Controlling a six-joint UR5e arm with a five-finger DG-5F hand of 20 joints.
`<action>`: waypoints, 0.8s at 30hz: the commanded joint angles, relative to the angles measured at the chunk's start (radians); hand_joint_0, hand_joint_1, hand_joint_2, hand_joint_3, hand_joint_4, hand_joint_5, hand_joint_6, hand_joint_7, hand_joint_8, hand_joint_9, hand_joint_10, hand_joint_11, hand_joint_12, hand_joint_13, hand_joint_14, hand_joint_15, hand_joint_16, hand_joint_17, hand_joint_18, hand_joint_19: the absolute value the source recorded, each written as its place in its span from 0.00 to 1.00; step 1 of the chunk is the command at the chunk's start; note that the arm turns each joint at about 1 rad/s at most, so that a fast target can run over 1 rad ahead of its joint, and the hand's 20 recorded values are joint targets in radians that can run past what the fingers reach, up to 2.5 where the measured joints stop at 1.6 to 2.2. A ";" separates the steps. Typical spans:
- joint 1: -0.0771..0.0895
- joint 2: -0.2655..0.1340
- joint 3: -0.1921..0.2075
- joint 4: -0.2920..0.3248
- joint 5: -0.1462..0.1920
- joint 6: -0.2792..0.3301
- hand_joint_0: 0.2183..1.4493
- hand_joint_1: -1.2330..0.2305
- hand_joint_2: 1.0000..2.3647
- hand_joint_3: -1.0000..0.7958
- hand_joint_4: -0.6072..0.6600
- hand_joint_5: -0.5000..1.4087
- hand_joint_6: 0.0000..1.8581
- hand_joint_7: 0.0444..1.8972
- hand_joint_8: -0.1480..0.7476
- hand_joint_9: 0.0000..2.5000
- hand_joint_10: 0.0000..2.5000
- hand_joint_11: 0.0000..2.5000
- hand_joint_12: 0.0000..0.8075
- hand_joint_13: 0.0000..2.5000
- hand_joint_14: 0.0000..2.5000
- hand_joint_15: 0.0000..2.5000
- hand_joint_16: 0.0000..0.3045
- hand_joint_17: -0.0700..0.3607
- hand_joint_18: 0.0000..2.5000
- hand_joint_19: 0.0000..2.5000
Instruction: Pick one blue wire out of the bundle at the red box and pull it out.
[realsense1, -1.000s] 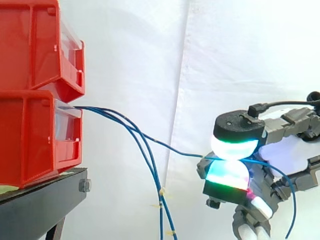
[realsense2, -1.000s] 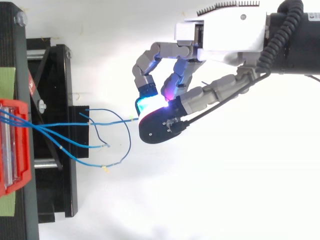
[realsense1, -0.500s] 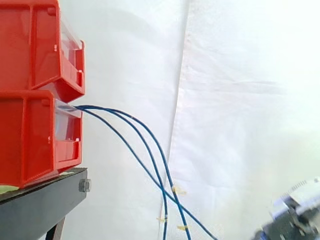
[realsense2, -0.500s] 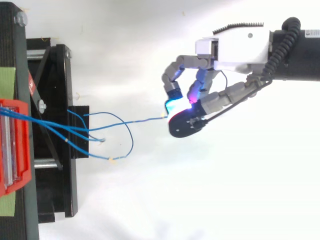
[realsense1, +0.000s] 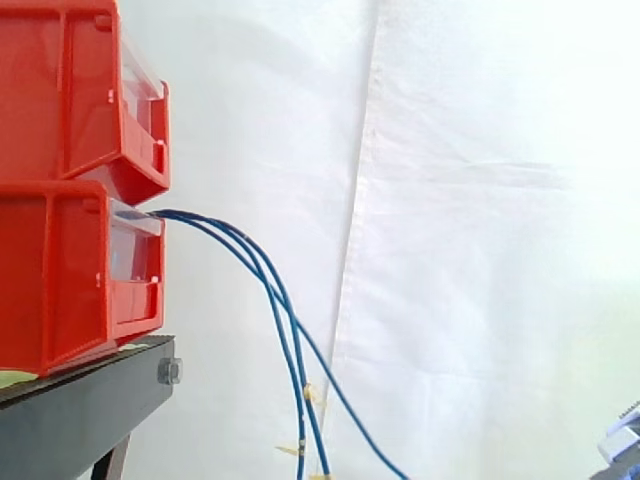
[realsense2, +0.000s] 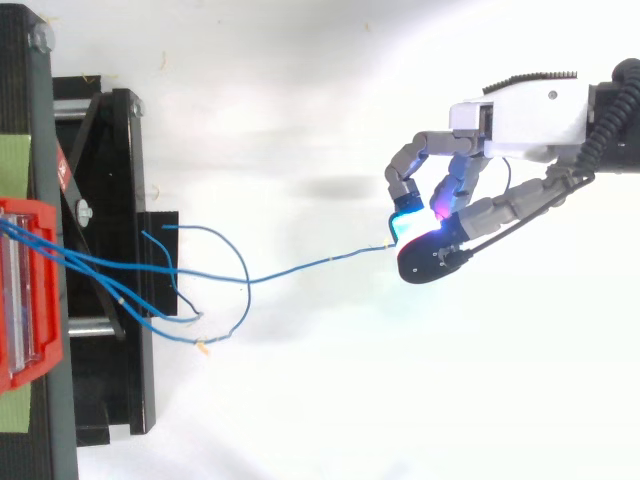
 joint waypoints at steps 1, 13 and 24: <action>0.001 0.001 -0.001 0.074 0.001 -0.002 0.33 0.32 0.00 0.61 0.49 0.21 0.51 0.68 0.62 0.45 0.01 0.27 0.58 0.37 0.01 0.26 0.22 0.51 0.31 0.20; 0.001 -0.001 -0.001 0.228 0.001 -0.002 0.33 0.32 0.00 0.62 0.50 0.21 0.50 0.69 0.62 0.45 0.01 0.27 0.58 0.37 0.01 0.26 0.22 0.51 0.31 0.21; 0.001 0.001 -0.001 0.232 0.001 -0.002 0.33 0.32 0.00 0.62 0.50 0.21 0.50 0.69 0.62 0.45 0.01 0.27 0.59 0.37 0.01 0.26 0.22 0.51 0.31 0.20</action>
